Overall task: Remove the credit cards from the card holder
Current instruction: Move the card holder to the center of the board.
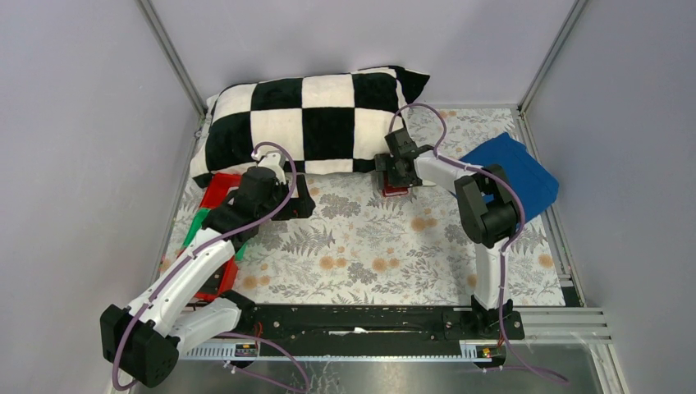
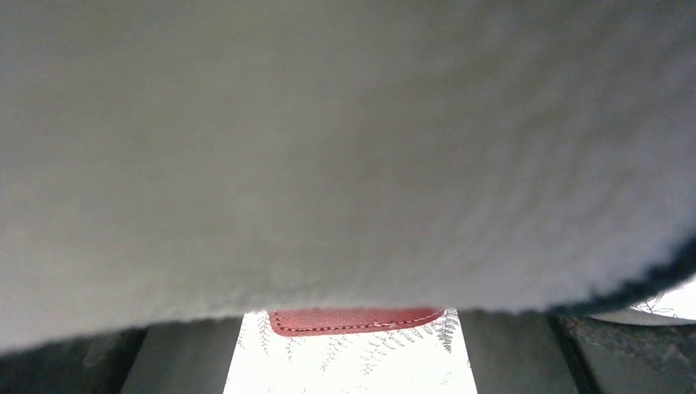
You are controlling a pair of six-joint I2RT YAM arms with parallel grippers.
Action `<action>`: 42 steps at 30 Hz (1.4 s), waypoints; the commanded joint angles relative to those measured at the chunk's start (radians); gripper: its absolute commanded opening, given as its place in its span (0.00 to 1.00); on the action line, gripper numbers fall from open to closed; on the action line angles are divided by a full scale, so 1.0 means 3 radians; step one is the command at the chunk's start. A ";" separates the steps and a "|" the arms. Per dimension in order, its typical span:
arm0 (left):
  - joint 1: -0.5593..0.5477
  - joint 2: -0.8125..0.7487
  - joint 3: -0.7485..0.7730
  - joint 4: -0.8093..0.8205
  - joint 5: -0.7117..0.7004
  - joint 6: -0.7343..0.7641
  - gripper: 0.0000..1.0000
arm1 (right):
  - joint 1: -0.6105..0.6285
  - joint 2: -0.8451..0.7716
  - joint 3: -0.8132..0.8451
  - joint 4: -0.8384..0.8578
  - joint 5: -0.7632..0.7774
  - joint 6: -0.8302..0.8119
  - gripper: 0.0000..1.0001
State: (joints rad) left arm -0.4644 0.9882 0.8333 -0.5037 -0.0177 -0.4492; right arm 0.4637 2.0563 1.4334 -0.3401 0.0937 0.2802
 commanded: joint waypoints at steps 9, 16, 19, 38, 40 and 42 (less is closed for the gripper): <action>-0.0016 -0.0055 0.0043 0.0079 -0.0139 0.0056 0.99 | 0.0022 -0.0333 -0.0329 0.0050 -0.0177 0.0126 0.75; -0.0017 -0.0032 0.0047 0.0080 -0.0078 0.0030 0.99 | 0.0121 -0.1098 -0.1212 0.0158 -0.0258 0.0531 0.75; -0.0017 -0.0019 0.0035 0.0079 -0.0108 -0.0011 0.99 | 0.0221 -0.1479 -0.1617 0.0178 -0.0395 0.0761 0.75; -0.0185 0.0043 -0.0110 0.0215 0.0074 -0.0532 0.99 | 0.0953 -0.2167 -0.1731 -0.0744 0.0742 0.1022 1.00; -0.0185 -0.0010 -0.0093 0.0213 -0.0023 -0.0542 0.99 | 0.1081 -0.2067 -0.1656 -0.0758 0.0898 0.1117 1.00; -0.0185 -0.0037 -0.0088 0.0225 -0.0062 -0.0565 0.99 | 0.1190 -0.1931 -0.1534 -0.0811 0.1074 0.1234 1.00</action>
State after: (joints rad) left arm -0.5171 1.0203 0.7921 -0.4976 0.0055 -0.5854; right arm 0.7612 1.4132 0.9031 -0.5175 0.2592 0.5919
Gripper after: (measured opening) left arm 0.988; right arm 0.994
